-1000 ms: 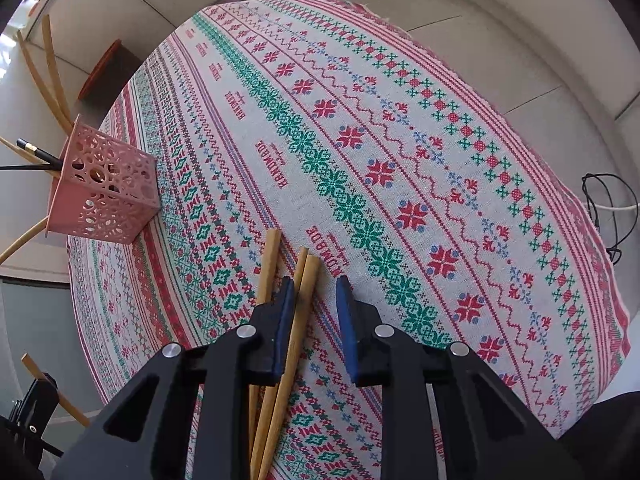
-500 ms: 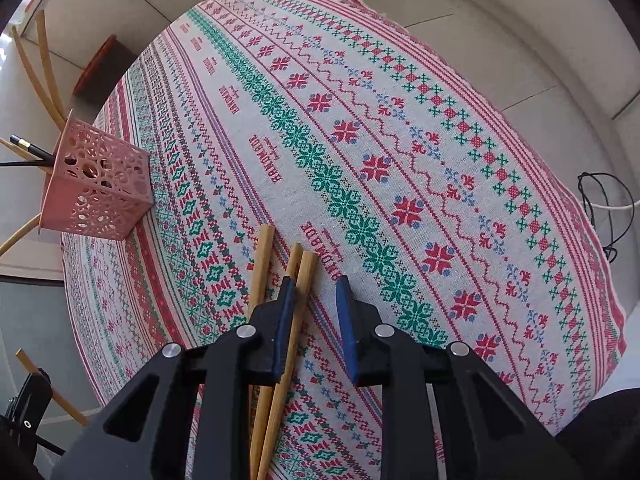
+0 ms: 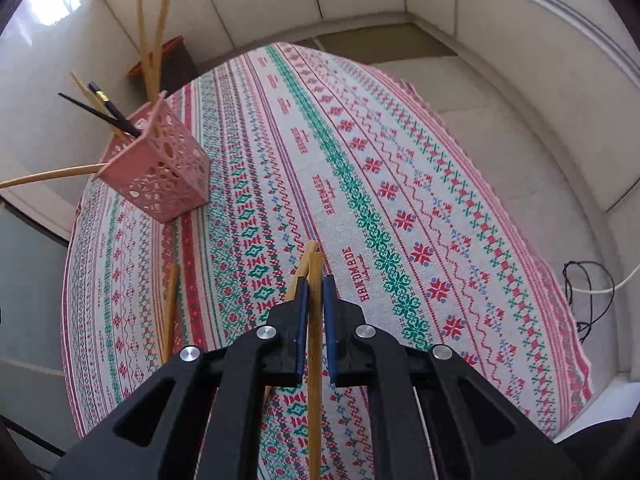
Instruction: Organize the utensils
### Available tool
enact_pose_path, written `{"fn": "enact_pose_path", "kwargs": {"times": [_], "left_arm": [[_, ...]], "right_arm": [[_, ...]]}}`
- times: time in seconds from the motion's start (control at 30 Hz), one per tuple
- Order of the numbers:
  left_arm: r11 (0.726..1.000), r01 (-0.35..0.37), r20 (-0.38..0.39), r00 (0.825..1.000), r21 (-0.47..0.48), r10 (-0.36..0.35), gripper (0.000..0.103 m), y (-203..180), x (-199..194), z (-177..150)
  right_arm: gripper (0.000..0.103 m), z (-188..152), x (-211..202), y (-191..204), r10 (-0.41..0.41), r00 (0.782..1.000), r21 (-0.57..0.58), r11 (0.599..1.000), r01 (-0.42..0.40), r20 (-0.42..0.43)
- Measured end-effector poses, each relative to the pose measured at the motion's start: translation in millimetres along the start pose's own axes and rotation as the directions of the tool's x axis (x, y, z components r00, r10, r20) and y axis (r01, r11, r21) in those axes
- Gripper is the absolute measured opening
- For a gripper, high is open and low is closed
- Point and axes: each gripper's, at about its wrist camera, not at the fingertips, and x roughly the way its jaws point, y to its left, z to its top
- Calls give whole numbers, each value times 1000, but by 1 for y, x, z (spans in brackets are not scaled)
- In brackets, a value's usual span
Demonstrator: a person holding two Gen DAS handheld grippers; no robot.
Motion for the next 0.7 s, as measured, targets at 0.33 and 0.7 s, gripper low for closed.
{"fn": "enact_pose_path", "kwargs": {"times": [0.33,0.7], "left_arm": [[985,-143,-375,922,-102,95,34,25,119,-19],[964,-264,-402,886,-23,233,33,22,194,1]], "right_arm": [[8,1,-82,16,56,986,-152,988,-32,157],[8,27,-88,24,101,976,-212,975,-59,192]]}}
